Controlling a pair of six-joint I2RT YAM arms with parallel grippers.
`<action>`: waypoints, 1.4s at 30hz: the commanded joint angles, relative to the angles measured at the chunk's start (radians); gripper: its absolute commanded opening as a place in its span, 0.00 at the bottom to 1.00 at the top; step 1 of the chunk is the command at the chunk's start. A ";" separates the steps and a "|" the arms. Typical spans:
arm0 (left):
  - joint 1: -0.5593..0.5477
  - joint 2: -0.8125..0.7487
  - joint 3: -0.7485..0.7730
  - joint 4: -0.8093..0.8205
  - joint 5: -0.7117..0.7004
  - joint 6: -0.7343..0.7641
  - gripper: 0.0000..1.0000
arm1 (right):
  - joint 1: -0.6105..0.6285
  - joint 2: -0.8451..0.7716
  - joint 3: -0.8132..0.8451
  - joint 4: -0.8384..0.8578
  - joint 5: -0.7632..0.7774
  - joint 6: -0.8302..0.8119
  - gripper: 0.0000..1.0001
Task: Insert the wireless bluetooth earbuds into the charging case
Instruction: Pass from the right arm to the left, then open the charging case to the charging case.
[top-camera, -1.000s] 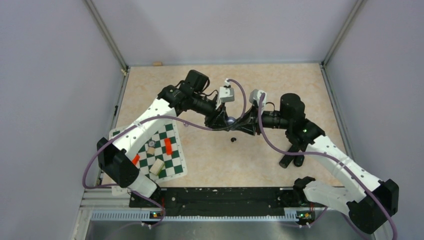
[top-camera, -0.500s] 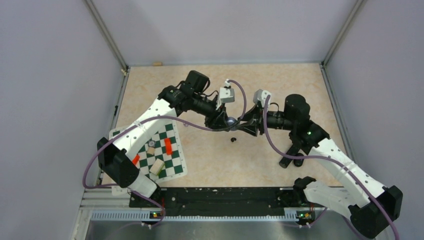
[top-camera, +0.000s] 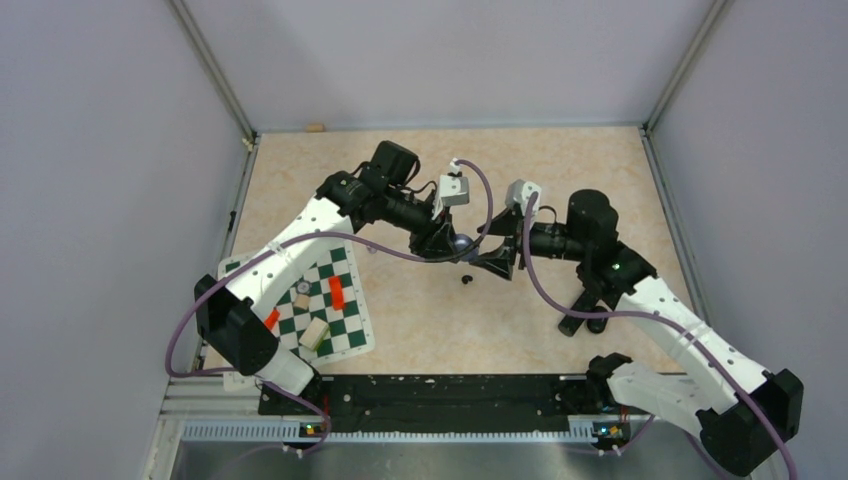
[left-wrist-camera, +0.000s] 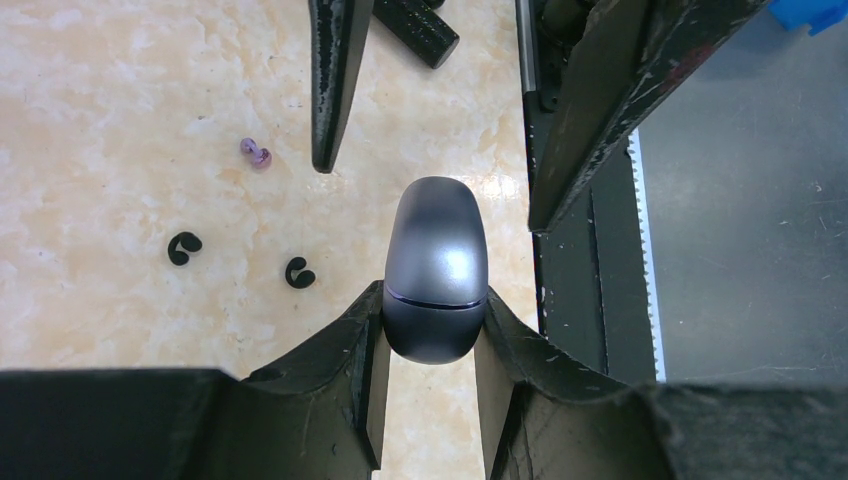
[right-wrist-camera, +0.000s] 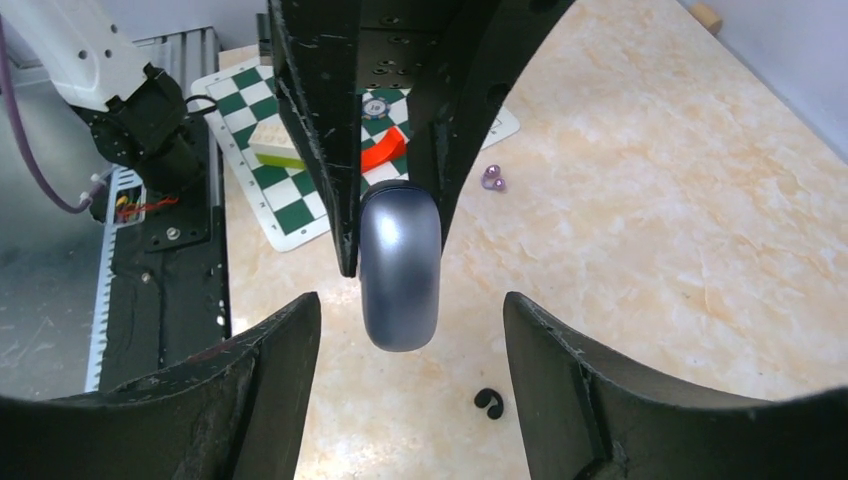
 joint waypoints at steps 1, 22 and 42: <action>-0.004 -0.001 0.004 0.008 0.016 0.014 0.00 | -0.006 0.005 -0.020 0.073 0.059 0.013 0.67; -0.010 0.001 0.004 0.000 0.010 0.022 0.00 | -0.006 -0.030 -0.042 0.145 0.228 0.028 0.67; -0.009 -0.003 0.003 0.003 0.012 0.020 0.00 | -0.030 -0.107 0.006 0.058 0.224 -0.016 0.70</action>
